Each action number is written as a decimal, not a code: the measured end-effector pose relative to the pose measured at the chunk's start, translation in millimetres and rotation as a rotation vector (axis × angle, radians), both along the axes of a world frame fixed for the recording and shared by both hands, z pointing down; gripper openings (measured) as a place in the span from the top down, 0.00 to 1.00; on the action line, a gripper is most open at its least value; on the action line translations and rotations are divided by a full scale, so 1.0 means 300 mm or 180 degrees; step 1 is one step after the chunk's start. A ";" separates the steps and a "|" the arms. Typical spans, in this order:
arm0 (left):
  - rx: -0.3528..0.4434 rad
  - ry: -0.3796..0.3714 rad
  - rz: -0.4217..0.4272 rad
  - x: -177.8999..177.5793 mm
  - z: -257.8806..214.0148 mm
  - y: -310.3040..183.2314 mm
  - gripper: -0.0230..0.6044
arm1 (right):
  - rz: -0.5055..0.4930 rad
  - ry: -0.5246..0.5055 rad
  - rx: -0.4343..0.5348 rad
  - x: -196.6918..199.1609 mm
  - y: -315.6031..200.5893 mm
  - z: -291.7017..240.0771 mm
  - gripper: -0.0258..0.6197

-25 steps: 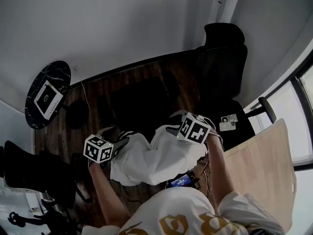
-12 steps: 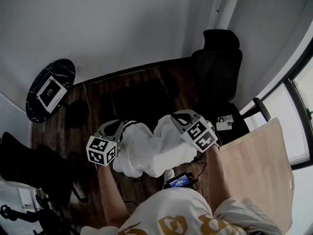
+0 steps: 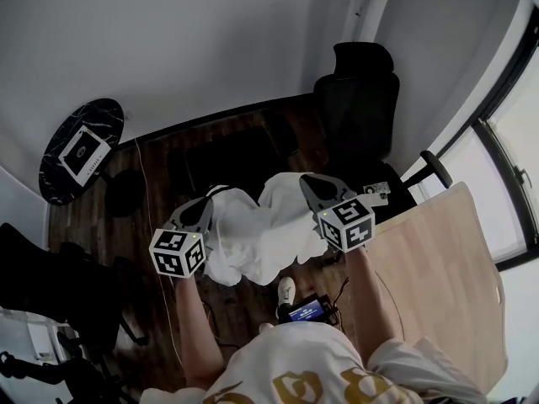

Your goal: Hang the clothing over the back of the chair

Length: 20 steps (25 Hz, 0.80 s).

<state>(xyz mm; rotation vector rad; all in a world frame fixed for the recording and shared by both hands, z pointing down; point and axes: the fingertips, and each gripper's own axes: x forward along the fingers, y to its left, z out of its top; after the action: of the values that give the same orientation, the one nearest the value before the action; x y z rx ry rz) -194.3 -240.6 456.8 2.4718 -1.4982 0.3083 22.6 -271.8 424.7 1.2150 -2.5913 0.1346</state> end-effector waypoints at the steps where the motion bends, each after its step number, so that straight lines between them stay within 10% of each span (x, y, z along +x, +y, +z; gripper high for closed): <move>1: 0.0031 0.0047 -0.0028 -0.005 -0.013 0.020 0.93 | 0.0057 0.0026 0.0045 0.007 0.015 -0.007 0.94; 20: 0.0402 0.0142 -0.0089 0.131 -0.074 0.371 0.93 | 0.0615 -0.0076 0.0346 0.050 0.482 -0.042 0.94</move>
<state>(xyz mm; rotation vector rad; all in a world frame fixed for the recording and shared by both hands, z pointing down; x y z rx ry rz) -155.0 -129.1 434.5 2.5331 -1.5779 0.1567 37.6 -127.2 412.1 1.5105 -2.5256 0.0473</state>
